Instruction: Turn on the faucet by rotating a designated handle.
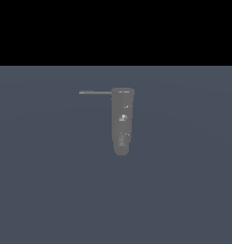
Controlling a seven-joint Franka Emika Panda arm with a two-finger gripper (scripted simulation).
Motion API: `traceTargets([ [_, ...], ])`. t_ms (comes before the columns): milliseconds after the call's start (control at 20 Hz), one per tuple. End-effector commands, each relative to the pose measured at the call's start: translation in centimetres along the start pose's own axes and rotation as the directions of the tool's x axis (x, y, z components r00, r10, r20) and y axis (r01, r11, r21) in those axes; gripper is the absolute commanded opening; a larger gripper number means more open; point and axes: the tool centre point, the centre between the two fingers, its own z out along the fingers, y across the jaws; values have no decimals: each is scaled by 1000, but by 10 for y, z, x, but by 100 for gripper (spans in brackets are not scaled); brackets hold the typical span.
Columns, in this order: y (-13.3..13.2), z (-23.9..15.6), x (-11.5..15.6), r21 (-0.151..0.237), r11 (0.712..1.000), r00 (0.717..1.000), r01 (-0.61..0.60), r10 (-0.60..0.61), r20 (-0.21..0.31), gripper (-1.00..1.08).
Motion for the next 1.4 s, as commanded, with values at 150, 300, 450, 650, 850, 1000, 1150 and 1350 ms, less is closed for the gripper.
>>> traceTargets([
  [150,-25,21,13,3,993,993,-119,119,1,-100],
  [300,-38,33,22,4,983,983,-183,183,1,-100],
  [450,-50,44,32,5,969,969,-245,245,2,-100],
  [650,-66,59,45,6,945,945,-326,326,2,-100],
  [850,-79,74,60,8,915,915,-403,403,3,-100],
  [1000,-89,85,72,9,889,889,-458,458,4,-100],
  [1150,-97,96,84,9,860,860,-511,511,4,-100],
  [1350,-107,110,101,10,816,816,-578,578,5,-100],
])
